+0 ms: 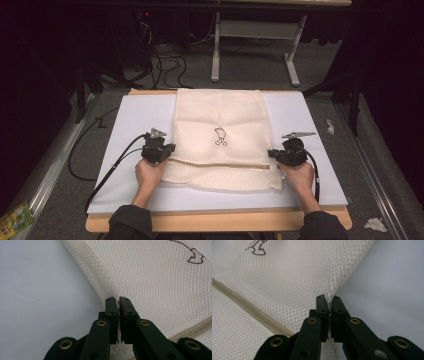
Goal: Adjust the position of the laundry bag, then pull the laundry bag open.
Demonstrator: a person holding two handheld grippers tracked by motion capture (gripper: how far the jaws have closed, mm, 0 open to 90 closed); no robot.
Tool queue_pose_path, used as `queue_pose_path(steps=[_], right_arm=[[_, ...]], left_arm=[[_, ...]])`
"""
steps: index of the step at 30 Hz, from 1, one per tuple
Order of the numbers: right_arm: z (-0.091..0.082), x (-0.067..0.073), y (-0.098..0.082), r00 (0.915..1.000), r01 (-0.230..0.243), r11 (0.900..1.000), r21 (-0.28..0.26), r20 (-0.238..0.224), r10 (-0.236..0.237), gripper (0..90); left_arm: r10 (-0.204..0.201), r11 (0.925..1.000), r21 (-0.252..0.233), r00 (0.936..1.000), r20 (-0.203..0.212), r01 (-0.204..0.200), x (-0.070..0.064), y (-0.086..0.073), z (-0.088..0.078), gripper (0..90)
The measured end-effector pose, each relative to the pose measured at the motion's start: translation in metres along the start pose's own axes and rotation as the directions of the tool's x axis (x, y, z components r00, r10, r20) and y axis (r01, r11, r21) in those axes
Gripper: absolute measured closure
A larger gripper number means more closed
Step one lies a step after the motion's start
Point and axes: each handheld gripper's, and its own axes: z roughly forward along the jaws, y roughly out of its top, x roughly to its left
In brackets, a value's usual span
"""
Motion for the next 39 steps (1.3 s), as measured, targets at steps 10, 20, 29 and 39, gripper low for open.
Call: queue_pose_path(steps=[10, 20, 29, 39], right_arm=[[0.005, -0.007, -0.003, 0.9998, -0.020, 1.000, 0.006, 0.000, 0.020, 86.7], [0.010, -0.008, -0.004, 0.9990, -0.044, 0.999, 0.017, 0.002, 0.044, 76.1], [0.006, -0.004, -0.006, 0.9961, -0.088, 0.996, 0.029, 0.012, 0.087, 48.4], [-0.001, -0.002, -0.012, 0.9913, -0.131, 0.990, 0.042, 0.016, 0.131, 44.8]], left_arm=[[0.020, 0.9997, 0.017, 0.9997, -0.015, -0.020, -0.003, -0.006, 0.003, 84.1], [0.027, 0.9994, 0.020, 0.9994, -0.020, -0.027, -0.002, -0.007, 0.004, 79.1], [0.025, 0.9997, 0.006, 0.9996, -0.011, -0.025, -0.003, -0.010, 0.004, 68.5], [0.072, 0.9949, -0.070, 0.9972, -0.020, -0.073, -0.014, -0.019, -0.023, 47.1]])
